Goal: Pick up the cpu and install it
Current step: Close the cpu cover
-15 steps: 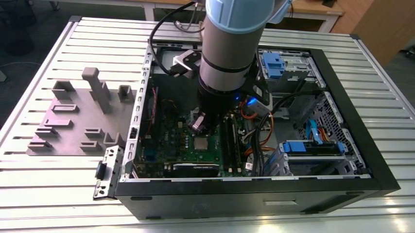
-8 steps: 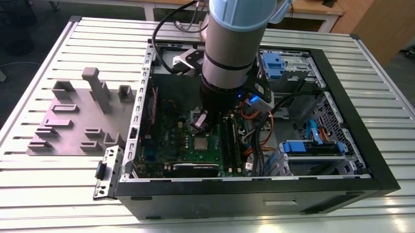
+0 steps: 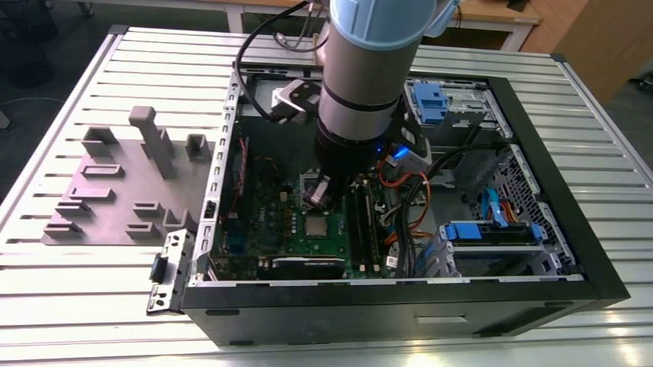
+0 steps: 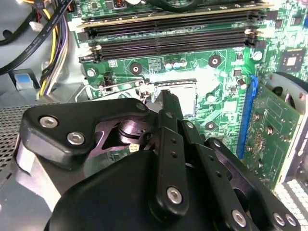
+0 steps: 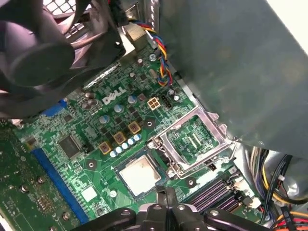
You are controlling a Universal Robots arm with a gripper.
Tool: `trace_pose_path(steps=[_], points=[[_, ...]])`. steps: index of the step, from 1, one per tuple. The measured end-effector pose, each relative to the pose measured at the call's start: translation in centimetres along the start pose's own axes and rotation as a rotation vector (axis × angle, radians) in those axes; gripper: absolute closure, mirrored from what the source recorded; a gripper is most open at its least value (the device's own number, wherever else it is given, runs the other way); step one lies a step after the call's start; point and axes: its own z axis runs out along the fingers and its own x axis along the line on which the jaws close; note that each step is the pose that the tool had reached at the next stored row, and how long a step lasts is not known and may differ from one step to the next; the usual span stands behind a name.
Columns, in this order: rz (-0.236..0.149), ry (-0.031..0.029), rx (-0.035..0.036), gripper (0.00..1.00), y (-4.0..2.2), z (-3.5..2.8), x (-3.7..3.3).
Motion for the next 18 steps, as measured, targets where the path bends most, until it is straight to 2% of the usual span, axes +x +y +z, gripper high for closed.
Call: trace_pose_path(steps=[1,4,5,11,15,18], points=[[-0.004,-0.0077,-0.0056,0.89,-0.03,0.01,-0.02],[-0.011,-0.0469,-0.0342,0.89,-0.11,0.02,-0.08],[-0.017,-0.052,-0.0382,0.89,-0.15,0.05,-0.11],[-0.101,-0.0487,-0.0416,0.89,-0.22,0.31,-0.15],[-0.115,-0.0574,-0.0481,0.89,-0.75,0.41,-0.57],[-0.117,-0.0592,-0.0497,0.89,-0.93,0.46,-0.98]])
